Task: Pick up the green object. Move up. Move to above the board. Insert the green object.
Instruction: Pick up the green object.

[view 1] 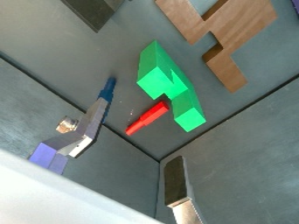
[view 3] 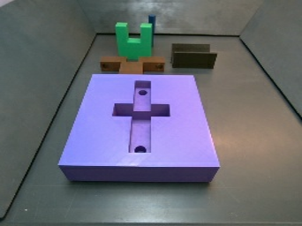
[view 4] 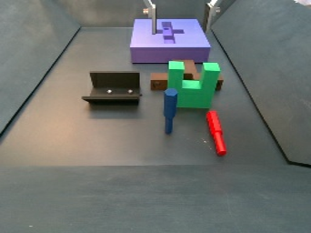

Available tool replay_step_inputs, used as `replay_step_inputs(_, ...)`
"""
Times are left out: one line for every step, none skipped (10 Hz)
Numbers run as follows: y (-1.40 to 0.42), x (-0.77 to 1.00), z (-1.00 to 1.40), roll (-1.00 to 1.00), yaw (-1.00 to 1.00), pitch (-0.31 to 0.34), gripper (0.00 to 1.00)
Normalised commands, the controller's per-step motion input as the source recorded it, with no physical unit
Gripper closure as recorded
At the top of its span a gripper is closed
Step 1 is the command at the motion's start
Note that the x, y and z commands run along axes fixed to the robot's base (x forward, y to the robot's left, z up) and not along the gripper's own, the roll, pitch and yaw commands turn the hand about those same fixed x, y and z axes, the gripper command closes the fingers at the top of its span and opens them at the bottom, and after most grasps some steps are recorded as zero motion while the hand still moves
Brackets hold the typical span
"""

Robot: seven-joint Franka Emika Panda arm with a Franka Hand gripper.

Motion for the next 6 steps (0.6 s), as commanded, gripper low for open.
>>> replay_step_inputs(0.00,0.00,0.00,-0.01,0.00,0.000,0.00)
replay_step_inputs(-0.09,0.06,-0.03,0.00,-0.03,0.011,0.00)
replay_step_inputs(-0.02,0.00,0.00,0.01,0.00,0.000,0.00)
replay_step_inputs(-0.04,0.00,-0.03,0.07,-0.03,0.000,0.00)
replay_step_inputs(-0.10,0.30,-0.32,0.06,-0.15,0.001,0.00)
replay_step_inputs(-0.01,0.33,-0.53,0.00,-0.09,-0.090,0.00)
